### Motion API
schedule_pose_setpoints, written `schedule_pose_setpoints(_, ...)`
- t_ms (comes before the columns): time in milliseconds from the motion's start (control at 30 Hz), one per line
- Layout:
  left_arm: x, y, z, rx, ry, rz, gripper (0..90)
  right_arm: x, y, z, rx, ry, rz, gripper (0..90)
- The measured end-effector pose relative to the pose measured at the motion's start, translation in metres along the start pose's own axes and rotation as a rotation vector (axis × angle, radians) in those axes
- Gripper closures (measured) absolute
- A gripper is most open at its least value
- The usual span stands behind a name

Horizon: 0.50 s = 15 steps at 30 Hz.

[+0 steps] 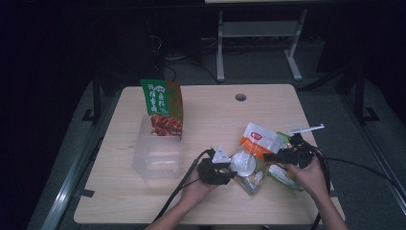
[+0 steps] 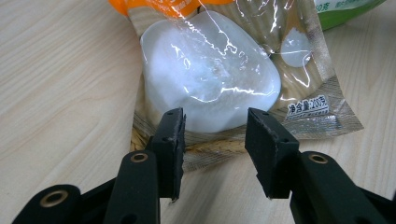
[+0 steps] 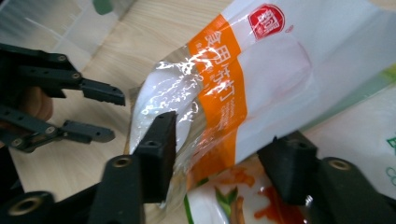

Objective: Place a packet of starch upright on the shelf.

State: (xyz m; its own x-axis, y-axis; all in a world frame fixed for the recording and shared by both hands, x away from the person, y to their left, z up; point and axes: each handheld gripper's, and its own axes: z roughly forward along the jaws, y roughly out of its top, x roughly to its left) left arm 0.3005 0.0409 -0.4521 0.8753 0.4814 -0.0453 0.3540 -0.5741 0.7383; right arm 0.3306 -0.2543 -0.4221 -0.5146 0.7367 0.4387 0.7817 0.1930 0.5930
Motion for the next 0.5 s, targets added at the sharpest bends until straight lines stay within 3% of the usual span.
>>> schedule_pose_setpoints(67,0.0,0.0,0.0,0.005,-0.004,-0.009,55.8,0.0,0.002,0.008,0.018,-0.014,0.021,57.8)
schedule_pose_setpoints(100,0.0,0.0,0.0,0.005,-0.004,-0.009,55.2,0.0,0.002,0.008,0.018,-0.014,0.021,57.8)
schedule_pose_setpoints(133,0.001,0.0,-0.001,0.008,-0.003,-0.015,54.4,0.0,0.003,0.012,0.026,-0.019,0.02,65.9)
schedule_pose_setpoints(233,0.003,0.0,-0.003,0.004,-0.006,-0.019,51.0,0.001,0.003,0.014,0.026,-0.022,0.03,72.3)
schedule_pose_setpoints(267,0.004,-0.001,-0.006,-0.002,-0.006,-0.026,49.6,0.002,0.004,0.014,0.019,-0.013,0.019,80.8)
schedule_pose_setpoints(300,0.004,-0.001,-0.006,-0.002,-0.006,-0.026,47.6,0.002,0.004,0.014,0.019,-0.013,0.019,80.8)
schedule_pose_setpoints(367,0.006,-0.002,-0.008,-0.008,-0.007,-0.048,44.3,0.006,0.006,0.013,0.008,-0.016,-0.014,89.2)
schedule_pose_setpoints(467,0.01,-0.002,-0.012,-0.004,0.007,-0.058,34.8,0.014,0.008,0.011,-0.007,-0.022,-0.06,89.8)
schedule_pose_setpoints(500,0.011,-0.003,-0.013,-0.011,-0.002,-0.077,30.3,0.02,0.009,0.009,-0.013,-0.024,-0.1,89.9)
